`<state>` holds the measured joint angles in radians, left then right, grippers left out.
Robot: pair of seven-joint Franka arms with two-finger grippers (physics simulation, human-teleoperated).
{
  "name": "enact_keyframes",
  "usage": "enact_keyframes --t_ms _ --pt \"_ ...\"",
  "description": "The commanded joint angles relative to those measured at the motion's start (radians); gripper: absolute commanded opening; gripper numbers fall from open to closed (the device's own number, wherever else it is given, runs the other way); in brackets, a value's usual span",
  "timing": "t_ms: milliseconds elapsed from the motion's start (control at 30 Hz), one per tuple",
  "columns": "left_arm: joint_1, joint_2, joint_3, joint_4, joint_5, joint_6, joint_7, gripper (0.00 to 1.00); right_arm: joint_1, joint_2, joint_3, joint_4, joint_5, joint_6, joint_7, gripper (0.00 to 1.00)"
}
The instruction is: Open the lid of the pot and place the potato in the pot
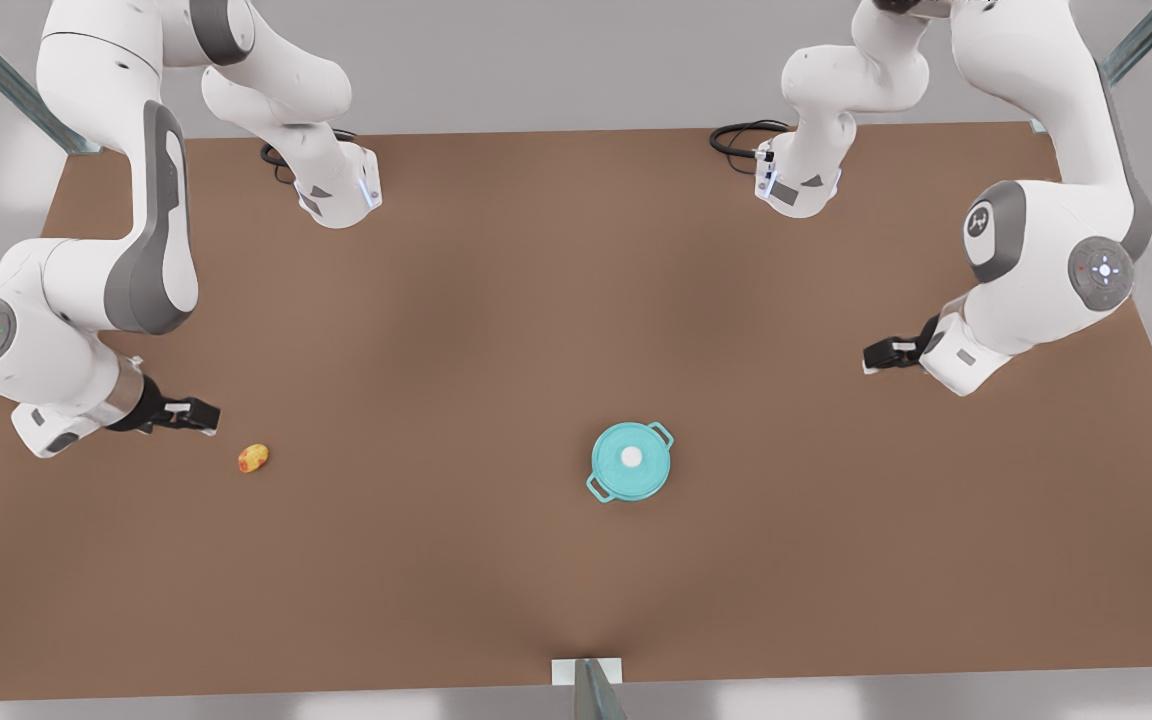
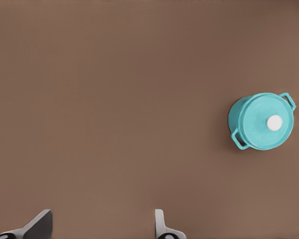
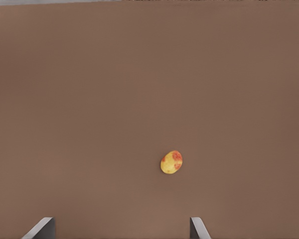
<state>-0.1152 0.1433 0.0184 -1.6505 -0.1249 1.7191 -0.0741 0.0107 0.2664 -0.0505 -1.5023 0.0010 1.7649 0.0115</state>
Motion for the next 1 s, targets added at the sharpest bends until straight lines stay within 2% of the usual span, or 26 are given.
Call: enact_keyframes --t_ms 0,33,67,100,133,167,233,300,367,400,500,533,600,833,967 --pt "-0.009 0.010 0.000 0.014 -0.007 0.074 -0.013 1.00 0.000 -0.001 0.000 0.001 0.001 0.033 0.008 1.00" --pt "-0.011 0.008 -0.012 0.017 -0.013 0.071 -0.015 1.00 0.000 -0.001 0.000 0.001 0.001 0.033 0.008 1.00" --pt "-0.017 0.024 -0.075 0.034 -0.002 0.092 -0.021 1.00 0.005 0.000 0.000 0.001 0.005 0.033 0.039 1.00" --pt "-0.073 0.051 -0.120 0.038 0.016 0.112 -0.168 1.00 0.008 0.000 0.000 0.001 0.004 0.036 0.209 1.00" --pt "-0.167 0.146 -0.149 0.162 0.048 0.109 -0.334 1.00 0.014 0.014 -0.006 0.013 0.019 0.045 0.459 1.00" --pt "-0.259 0.257 -0.150 0.294 0.074 0.109 -0.528 1.00 0.014 0.031 0.000 0.033 0.042 0.045 0.574 1.00" --pt "-0.388 0.470 -0.150 0.506 0.117 0.125 -0.801 1.00 0.011 0.036 -0.002 0.033 0.008 0.041 0.585 1.00" --pt "-0.426 0.538 -0.150 0.512 0.136 0.218 -0.909 1.00 0.012 0.036 -0.002 0.027 -0.004 0.031 0.581 1.00" --pt "-0.451 0.667 -0.146 0.623 0.137 0.273 -0.960 1.00 0.012 0.042 -0.005 -0.033 -0.009 0.021 0.578 1.00" --pt "-0.449 0.686 -0.144 0.623 0.137 0.304 -0.960 1.00 0.012 0.022 -0.005 -0.093 -0.009 0.033 0.584 1.00" --pt "-0.449 0.742 -0.107 0.623 0.140 0.442 -0.949 1.00 0.020 -0.078 -0.005 -0.349 0.001 0.240 0.630 1.00" --pt "-0.451 0.745 -0.104 0.620 0.226 0.422 -0.931 1.00 0.015 -0.079 -0.008 -0.377 0.001 0.274 0.636 1.00" --pt "-0.449 0.769 -0.103 0.620 0.246 0.399 -0.872 1.00 0.009 -0.092 -0.009 -0.460 -0.002 0.355 0.640 1.00" --pt "-0.469 0.774 -0.103 0.563 0.251 0.395 -0.865 1.00 0.009 0.074 -0.068 -0.418 0.037 0.545 0.683 1.00" --pt "-0.468 0.777 -0.101 0.549 0.266 0.396 -0.857 1.00 0.009 0.149 -0.072 -0.403 0.039 0.619 0.683 1.00"
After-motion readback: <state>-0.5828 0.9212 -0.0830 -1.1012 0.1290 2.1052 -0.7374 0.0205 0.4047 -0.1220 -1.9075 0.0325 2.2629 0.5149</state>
